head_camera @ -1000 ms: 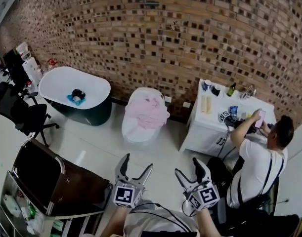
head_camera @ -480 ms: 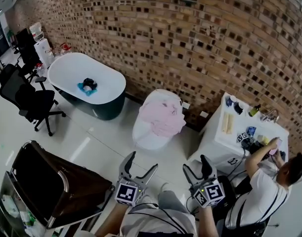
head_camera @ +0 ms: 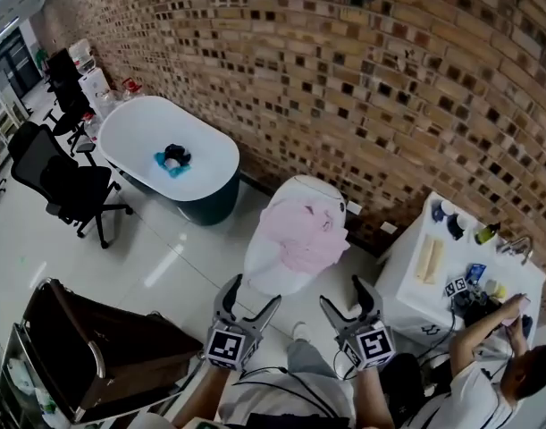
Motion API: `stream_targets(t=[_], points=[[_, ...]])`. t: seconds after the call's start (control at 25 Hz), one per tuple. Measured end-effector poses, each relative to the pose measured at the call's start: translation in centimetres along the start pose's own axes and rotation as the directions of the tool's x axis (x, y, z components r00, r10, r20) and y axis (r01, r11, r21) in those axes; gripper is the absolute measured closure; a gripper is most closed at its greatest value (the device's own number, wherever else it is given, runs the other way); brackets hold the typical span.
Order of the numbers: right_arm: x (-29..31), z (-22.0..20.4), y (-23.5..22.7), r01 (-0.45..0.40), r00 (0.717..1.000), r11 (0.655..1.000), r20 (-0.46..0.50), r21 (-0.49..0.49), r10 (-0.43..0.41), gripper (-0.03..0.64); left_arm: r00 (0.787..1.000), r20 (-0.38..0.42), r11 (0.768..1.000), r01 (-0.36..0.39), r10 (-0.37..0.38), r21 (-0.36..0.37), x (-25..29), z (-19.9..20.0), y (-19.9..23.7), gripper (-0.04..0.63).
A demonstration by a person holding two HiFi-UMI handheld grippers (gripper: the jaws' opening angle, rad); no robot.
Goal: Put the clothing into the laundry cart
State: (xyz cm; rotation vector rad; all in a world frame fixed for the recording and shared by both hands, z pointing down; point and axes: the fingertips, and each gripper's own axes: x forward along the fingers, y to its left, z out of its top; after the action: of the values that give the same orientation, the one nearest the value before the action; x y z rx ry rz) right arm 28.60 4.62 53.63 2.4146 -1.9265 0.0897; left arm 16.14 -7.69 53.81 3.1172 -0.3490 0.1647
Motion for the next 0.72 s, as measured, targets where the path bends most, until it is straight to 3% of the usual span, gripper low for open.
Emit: stream_targets(t=[0.12,0.4,0.6,0.72], points=[[2.4,0.1,-4.8,-0.03,1.0,0.999,0.005,0.017,0.03,0.245,1.0,0.004,0.999,0.013,-0.012,-0.043,5.3,2.7,-1.5,0.199],[6.0,-2.0,-11.6,-0.052,0.998,0.995,-0.03,0.087,0.054,0.245,0.999,-0.026,1.0,0.023,-0.023,-0.021,13.4,3.4,-3.0,0.199],[8.2,-3.2,-13.5,-0.062,0.997,0.991,-0.037,0.116,0.067,0.245,0.997,-0.074,0.999,0.002,-0.006,-0.046,16.9,2.1,-1.9,0.199],[9.4,-4.0,-14.8,-0.035,0.998,0.989,-0.045,0.146,0.042,0.245,0.983,-0.184,1.0,0.003,-0.006,-0.018,19.0,-1.9,-0.2,0.198]])
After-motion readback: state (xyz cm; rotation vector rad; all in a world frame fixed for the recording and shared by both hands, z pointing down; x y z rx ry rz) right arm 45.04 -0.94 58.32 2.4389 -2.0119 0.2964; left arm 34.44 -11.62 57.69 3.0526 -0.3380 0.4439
